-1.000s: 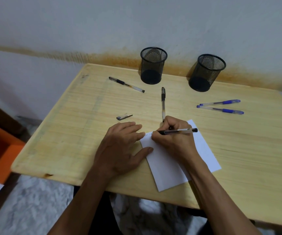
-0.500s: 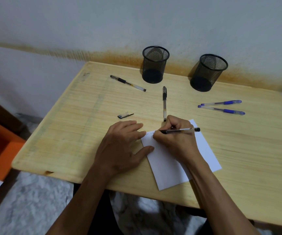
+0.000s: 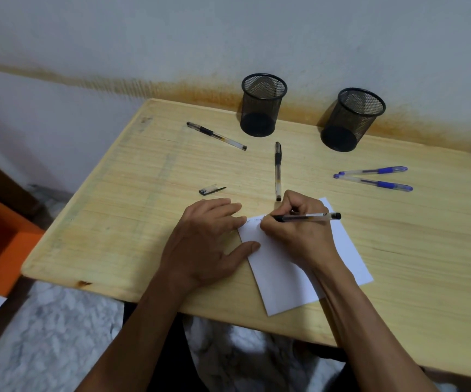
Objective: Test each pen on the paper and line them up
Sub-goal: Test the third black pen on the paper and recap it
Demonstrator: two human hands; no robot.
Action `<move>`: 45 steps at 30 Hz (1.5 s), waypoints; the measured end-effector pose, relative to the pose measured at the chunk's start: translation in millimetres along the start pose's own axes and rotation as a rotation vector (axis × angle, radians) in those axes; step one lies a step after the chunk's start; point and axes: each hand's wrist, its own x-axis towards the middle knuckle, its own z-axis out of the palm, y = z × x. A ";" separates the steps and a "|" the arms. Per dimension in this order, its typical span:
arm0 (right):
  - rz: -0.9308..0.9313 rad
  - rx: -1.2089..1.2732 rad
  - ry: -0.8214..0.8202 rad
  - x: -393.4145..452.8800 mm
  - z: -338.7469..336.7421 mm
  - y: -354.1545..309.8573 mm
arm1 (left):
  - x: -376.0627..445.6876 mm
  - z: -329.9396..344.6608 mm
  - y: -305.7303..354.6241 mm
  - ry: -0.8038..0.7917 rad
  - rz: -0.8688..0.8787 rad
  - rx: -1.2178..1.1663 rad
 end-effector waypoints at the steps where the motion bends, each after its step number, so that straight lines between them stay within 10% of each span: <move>1: 0.003 -0.004 0.008 0.1 0.1 -0.2 | -0.1 -0.1 0.1 0.002 0.000 -0.001; 17: 0.027 0.021 0.021 -1.3 1.0 -2.7 | 0.3 1.3 -1.8 0.016 0.015 0.016; 24: 0.209 0.568 0.063 5.1 -13.7 -5.0 | -2.4 7.5 -6.1 0.118 0.080 0.047; 32: 0.252 0.626 0.160 -3.8 -27.7 -19.0 | -2.2 -5.1 7.3 -0.005 -0.043 0.010; 37: 0.148 0.548 0.158 -24.9 -49.6 -26.8 | -0.7 -15.9 19.8 0.235 -0.248 -0.351; 45: 0.221 0.561 0.198 -49.5 -60.1 -20.5 | 32.3 -26.6 -16.2 0.074 -0.348 0.238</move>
